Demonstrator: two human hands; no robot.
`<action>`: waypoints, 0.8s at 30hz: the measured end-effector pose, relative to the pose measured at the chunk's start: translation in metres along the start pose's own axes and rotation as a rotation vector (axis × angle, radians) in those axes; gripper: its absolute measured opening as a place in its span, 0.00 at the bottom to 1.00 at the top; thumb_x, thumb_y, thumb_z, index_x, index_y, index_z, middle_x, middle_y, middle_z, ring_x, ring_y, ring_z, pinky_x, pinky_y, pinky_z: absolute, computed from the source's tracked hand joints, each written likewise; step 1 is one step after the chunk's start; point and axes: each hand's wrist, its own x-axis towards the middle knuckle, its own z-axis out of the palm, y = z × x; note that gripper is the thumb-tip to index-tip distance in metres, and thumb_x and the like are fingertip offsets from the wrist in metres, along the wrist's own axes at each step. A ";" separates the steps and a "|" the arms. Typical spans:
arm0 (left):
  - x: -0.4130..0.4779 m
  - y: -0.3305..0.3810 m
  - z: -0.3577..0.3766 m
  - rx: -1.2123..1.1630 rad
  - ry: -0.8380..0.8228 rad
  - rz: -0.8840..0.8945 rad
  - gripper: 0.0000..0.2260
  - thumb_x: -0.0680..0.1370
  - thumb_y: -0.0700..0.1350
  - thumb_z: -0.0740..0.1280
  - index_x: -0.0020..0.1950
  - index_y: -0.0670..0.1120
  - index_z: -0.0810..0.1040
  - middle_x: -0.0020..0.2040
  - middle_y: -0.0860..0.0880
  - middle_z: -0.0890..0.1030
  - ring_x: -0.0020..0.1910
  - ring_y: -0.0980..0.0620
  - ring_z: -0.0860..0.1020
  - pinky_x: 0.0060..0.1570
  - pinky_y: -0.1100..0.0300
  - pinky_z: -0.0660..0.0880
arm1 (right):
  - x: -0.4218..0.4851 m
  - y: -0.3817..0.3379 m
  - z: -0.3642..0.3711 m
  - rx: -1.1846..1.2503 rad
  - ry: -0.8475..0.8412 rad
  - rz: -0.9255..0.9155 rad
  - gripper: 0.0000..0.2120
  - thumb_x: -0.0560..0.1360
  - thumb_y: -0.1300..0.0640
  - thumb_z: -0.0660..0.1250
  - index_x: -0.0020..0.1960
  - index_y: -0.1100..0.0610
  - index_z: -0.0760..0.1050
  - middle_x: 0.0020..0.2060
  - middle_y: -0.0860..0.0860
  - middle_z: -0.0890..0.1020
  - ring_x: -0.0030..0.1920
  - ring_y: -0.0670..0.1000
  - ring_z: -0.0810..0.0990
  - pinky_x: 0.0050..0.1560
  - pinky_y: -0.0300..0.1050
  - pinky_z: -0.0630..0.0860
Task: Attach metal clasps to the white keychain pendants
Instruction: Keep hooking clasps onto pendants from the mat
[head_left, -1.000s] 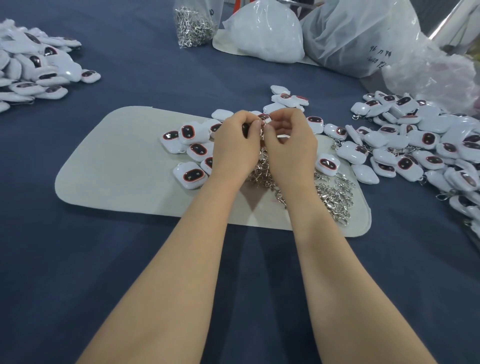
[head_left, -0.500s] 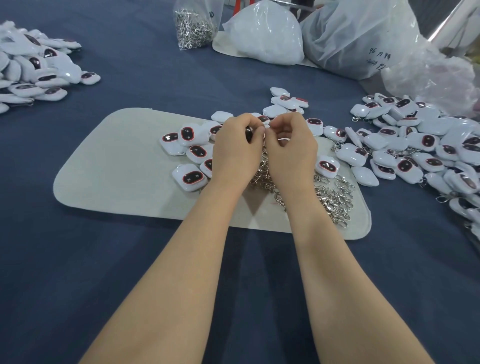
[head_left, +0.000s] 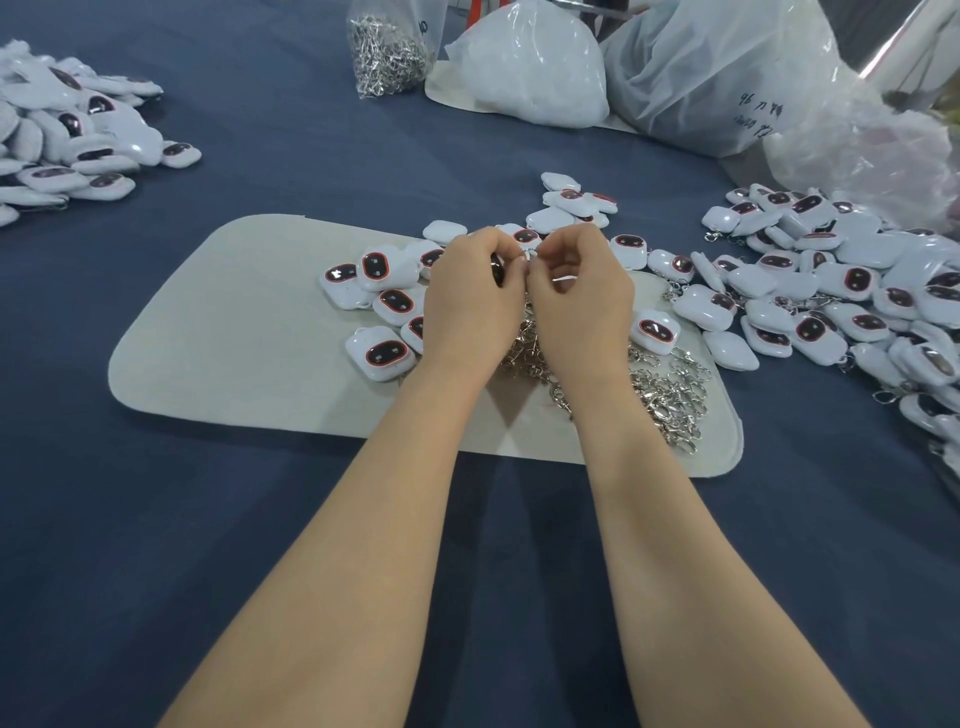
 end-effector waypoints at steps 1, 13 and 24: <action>0.000 0.000 0.000 0.010 0.000 0.003 0.04 0.77 0.41 0.64 0.44 0.48 0.76 0.46 0.49 0.79 0.41 0.53 0.73 0.43 0.61 0.70 | 0.000 0.000 0.000 -0.004 -0.001 -0.002 0.05 0.73 0.66 0.64 0.46 0.58 0.73 0.41 0.49 0.78 0.41 0.48 0.76 0.44 0.36 0.73; 0.001 -0.001 0.000 0.095 -0.005 0.058 0.04 0.78 0.40 0.63 0.45 0.45 0.77 0.48 0.47 0.79 0.45 0.50 0.75 0.45 0.58 0.71 | 0.001 0.002 0.001 -0.025 0.019 -0.011 0.05 0.73 0.67 0.64 0.46 0.60 0.75 0.40 0.49 0.78 0.38 0.46 0.73 0.42 0.32 0.71; -0.001 0.000 0.001 0.185 -0.014 0.123 0.05 0.78 0.40 0.62 0.48 0.43 0.78 0.47 0.49 0.74 0.44 0.51 0.71 0.43 0.57 0.69 | 0.000 0.003 -0.003 -0.045 -0.026 -0.056 0.05 0.70 0.68 0.63 0.42 0.60 0.71 0.38 0.56 0.78 0.39 0.55 0.75 0.43 0.44 0.72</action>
